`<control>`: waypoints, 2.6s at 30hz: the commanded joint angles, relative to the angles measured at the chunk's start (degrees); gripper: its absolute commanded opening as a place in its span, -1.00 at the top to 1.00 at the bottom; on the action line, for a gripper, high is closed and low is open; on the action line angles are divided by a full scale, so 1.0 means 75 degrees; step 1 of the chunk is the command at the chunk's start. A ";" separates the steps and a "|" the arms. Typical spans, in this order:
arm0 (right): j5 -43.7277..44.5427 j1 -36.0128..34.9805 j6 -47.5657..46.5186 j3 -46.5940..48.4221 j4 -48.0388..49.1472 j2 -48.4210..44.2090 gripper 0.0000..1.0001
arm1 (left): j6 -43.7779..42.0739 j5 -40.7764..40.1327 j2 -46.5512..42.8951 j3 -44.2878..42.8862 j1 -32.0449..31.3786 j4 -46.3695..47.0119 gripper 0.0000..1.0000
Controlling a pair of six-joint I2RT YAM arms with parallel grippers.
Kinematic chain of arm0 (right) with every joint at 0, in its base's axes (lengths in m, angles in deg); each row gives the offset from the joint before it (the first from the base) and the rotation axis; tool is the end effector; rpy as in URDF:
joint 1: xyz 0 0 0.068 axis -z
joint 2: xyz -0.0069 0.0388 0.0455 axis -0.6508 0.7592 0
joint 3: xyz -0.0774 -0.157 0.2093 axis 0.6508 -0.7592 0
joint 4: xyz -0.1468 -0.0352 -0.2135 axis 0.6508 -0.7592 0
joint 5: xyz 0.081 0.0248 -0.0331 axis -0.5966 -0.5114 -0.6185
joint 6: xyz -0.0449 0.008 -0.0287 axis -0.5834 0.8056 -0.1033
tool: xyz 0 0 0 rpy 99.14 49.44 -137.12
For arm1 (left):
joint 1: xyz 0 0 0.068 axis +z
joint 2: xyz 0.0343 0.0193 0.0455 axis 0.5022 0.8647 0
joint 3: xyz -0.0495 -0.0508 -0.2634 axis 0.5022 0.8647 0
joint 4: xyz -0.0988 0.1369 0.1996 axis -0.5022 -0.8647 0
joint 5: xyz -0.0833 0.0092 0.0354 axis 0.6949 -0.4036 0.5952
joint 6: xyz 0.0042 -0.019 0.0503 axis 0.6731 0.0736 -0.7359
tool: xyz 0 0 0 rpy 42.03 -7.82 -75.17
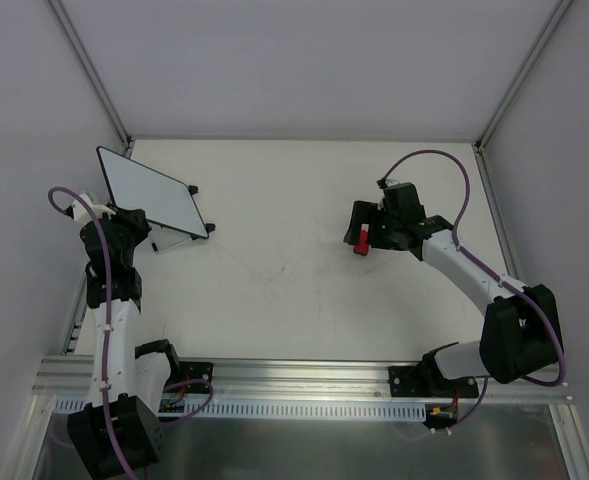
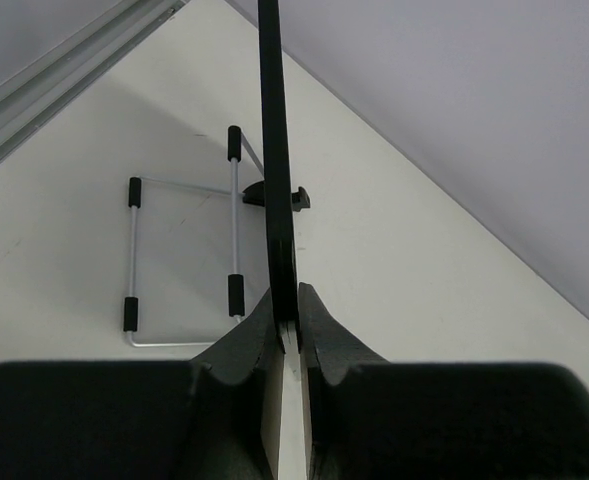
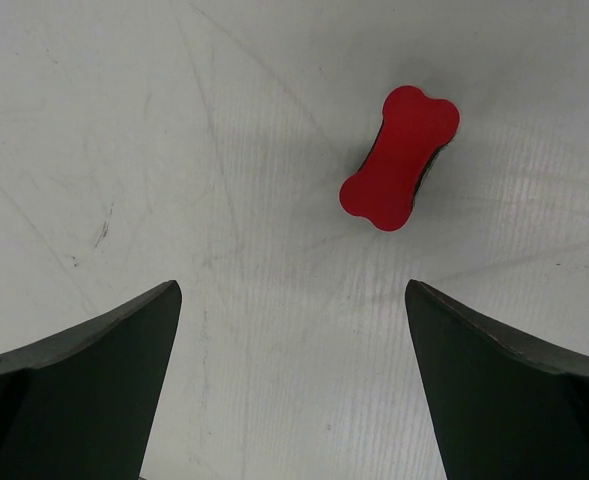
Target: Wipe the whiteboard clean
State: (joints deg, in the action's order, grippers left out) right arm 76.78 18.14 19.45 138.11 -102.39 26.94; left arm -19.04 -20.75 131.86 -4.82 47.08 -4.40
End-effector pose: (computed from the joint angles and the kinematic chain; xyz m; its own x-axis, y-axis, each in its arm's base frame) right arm 0.2750 0.1176 0.2502 -0.6871 -0.1324 -0.7144 -0.3537 0.9199 0.1697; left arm 0.1887 0.0555 0.2956 0.0539 -0.5196 -0.8527 -0.2498 0.8198 -0.5153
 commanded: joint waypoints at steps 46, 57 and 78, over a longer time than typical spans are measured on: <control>-0.0216 0.0041 0.0127 -0.0086 0.0194 0.0140 -0.98 | -0.1471 0.0663 -0.0432 0.0747 -0.0288 0.0078 0.11; -0.0228 0.0041 0.0151 -0.0086 0.0205 0.0151 -0.98 | -0.1576 0.0604 -0.0374 0.0407 -0.0382 -0.0192 -0.15; -0.0252 0.0053 0.0174 -0.0086 0.0240 0.0175 -0.98 | -0.1541 0.0417 -0.0362 0.0090 -0.0523 -0.0731 -0.64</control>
State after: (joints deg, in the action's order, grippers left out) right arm 75.53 18.17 20.15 137.76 -102.32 27.94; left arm -29.86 -17.73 129.37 -1.89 43.93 -10.56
